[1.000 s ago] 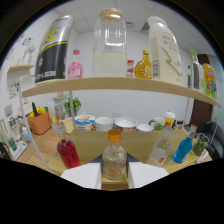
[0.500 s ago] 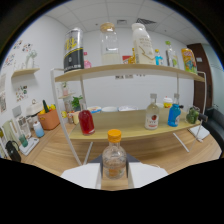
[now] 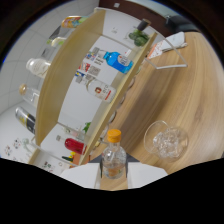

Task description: Make me a cup of Mount Fuji.

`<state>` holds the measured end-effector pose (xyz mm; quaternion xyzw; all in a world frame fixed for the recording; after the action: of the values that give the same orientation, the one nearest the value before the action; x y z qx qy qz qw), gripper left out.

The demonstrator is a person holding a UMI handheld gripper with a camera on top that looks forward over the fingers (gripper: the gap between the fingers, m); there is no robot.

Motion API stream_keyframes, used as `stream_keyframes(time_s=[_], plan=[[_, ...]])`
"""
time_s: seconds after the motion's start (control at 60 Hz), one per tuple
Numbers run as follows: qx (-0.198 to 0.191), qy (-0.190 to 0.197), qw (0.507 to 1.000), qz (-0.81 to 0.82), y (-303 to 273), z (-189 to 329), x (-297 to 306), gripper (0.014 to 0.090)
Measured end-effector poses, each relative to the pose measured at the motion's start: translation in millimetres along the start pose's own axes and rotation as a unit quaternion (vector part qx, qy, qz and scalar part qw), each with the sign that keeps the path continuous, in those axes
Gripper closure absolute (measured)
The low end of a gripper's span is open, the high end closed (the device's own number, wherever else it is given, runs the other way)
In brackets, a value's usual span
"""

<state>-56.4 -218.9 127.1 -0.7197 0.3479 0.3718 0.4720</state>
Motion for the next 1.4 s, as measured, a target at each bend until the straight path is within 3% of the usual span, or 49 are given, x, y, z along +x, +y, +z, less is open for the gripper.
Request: stream_keyframes(time_s=[0.133,0.35,0.467,0.683,0.867,1.0,1.117,1.2,1.4], plan=[[0.014,-0.034,0.988,0.151,-9.9,6.2,1.1,0.0699],[0.0,-0.106,0.928,0.358,-16.1,9.5,-7.6,0.0699],[-0.002,-0.122,0.906,0.406,-17.2,7.9,-8.0,0.0699],[-0.012,-0.118,0.91,0.398,-13.0,5.6,-8.1,0.0698],[0.017,-0.093,0.977,0.19,-19.0,-7.6,-42.0,0.0699],[0.038,-0.091,0.995,-0.033,-11.4,-21.5,-100.1,0.0697],[0.043,-0.072,0.972,-0.221,21.8,-12.7,-122.3,0.0697],[0.036,-0.036,0.942,-0.332,57.6,6.2,-106.4,0.0698],[-0.04,0.037,0.874,-0.483,140.2,50.4,-34.5,0.0699]])
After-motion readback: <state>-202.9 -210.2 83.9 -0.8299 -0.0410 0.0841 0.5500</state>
